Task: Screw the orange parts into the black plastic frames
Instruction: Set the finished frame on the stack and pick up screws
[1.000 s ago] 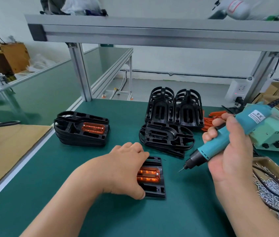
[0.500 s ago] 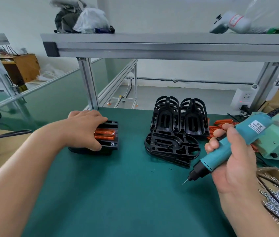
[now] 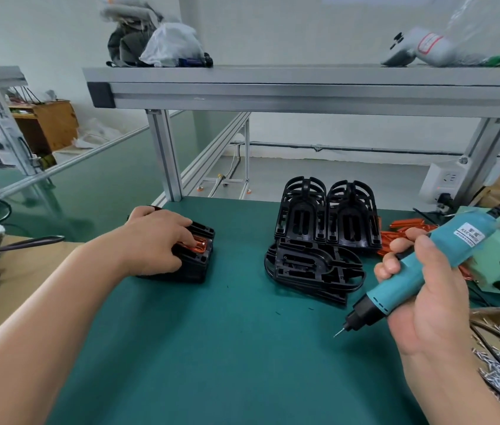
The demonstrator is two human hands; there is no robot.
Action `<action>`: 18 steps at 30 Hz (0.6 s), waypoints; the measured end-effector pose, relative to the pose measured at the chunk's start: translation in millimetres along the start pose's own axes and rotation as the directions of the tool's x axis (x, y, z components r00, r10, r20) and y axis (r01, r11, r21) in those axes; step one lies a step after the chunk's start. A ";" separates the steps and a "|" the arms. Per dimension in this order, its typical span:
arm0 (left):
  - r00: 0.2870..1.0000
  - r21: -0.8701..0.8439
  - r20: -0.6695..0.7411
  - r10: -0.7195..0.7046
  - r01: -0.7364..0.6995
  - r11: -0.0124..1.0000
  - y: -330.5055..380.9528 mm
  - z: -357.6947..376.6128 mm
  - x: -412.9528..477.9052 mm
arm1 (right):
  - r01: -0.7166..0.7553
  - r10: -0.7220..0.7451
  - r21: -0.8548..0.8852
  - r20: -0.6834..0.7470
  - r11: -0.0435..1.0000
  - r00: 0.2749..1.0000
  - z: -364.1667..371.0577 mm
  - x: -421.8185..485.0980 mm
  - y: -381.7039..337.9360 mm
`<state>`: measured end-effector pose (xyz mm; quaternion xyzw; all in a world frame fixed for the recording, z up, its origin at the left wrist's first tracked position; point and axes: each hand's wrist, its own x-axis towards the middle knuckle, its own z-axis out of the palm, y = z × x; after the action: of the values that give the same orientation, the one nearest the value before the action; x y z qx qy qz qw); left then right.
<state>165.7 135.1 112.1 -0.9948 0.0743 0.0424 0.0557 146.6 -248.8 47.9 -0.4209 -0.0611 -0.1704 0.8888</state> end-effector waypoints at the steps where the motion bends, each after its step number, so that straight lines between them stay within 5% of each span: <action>1: 1.000 0.044 -0.029 0.005 -0.003 0.999 0.7 5.2 -2.2 | 0.000 0.000 0.002 0.000 1.000 1.000 0.2 0.1 -0.1; 7: 0.981 0.253 -0.189 0.033 0.016 0.967 9.8 33.4 -20.4 | -0.002 0.002 0.000 0.004 1.000 1.000 -0.5 -0.2 0.2; 18: 0.937 0.336 -0.339 0.086 0.035 0.941 -4.9 63.7 -12.3 | 0.000 0.000 -0.007 0.003 1.000 1.000 0.0 -0.6 0.3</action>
<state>149.5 149.1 50.6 -0.9611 0.1020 -0.1471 0.2101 146.2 -248.5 47.5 -0.4241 -0.0617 -0.1702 0.8873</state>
